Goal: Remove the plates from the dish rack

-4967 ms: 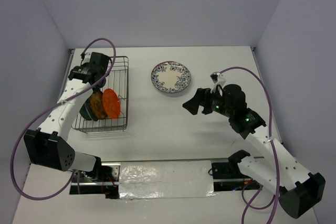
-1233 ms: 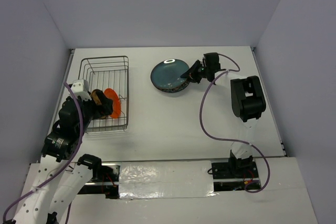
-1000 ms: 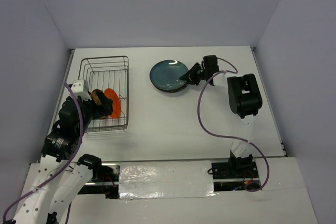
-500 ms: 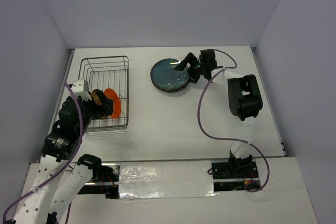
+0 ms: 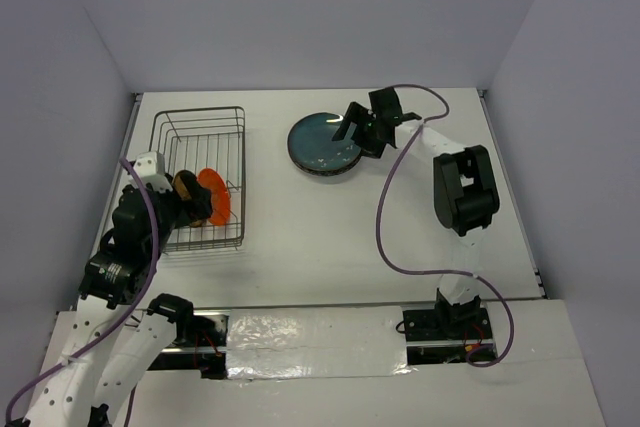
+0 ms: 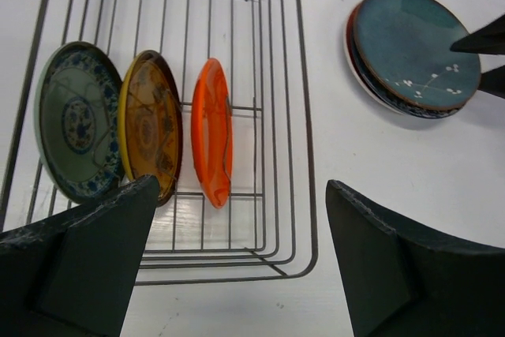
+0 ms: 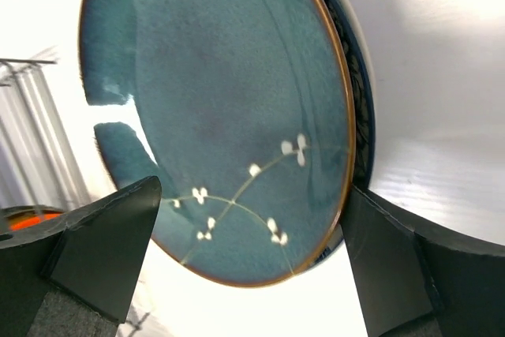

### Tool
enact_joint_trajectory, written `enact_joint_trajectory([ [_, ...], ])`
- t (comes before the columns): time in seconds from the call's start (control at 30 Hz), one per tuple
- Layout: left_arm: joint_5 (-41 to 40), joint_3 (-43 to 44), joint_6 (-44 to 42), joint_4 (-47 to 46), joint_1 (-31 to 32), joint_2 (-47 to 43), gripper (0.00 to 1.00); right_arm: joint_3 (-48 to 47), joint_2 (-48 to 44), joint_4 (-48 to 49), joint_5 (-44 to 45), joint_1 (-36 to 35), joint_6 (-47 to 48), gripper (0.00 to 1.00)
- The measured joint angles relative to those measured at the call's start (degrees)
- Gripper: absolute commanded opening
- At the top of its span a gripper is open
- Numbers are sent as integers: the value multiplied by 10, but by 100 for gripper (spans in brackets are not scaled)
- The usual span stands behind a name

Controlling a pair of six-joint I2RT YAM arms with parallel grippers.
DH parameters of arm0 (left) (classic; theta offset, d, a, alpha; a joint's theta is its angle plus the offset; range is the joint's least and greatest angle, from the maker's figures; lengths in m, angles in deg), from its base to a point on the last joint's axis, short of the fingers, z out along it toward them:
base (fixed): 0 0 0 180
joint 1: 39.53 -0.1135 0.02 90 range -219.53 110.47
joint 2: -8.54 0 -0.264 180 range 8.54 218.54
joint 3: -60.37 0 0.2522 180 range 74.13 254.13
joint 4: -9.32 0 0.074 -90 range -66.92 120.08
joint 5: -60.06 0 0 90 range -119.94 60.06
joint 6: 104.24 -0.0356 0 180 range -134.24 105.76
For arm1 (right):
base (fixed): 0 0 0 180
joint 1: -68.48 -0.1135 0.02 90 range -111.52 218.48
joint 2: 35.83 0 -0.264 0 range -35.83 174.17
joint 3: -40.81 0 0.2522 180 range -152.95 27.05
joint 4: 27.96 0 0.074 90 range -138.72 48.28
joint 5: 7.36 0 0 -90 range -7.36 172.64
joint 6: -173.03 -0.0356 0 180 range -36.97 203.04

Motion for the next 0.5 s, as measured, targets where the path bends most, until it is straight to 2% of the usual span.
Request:
enact_joint_trajectory([
  [0.3, -87, 13, 20, 38, 0, 24, 100, 0, -67, -99, 135, -35, 45, 100],
  [0.4, -124, 29, 35, 54, 0, 51, 100, 28, -119, -112, 172, -40, 51, 100],
  [0.5, -152, 51, 49, 74, 0, 87, 100, 74, -214, -123, 204, -46, 60, 100],
])
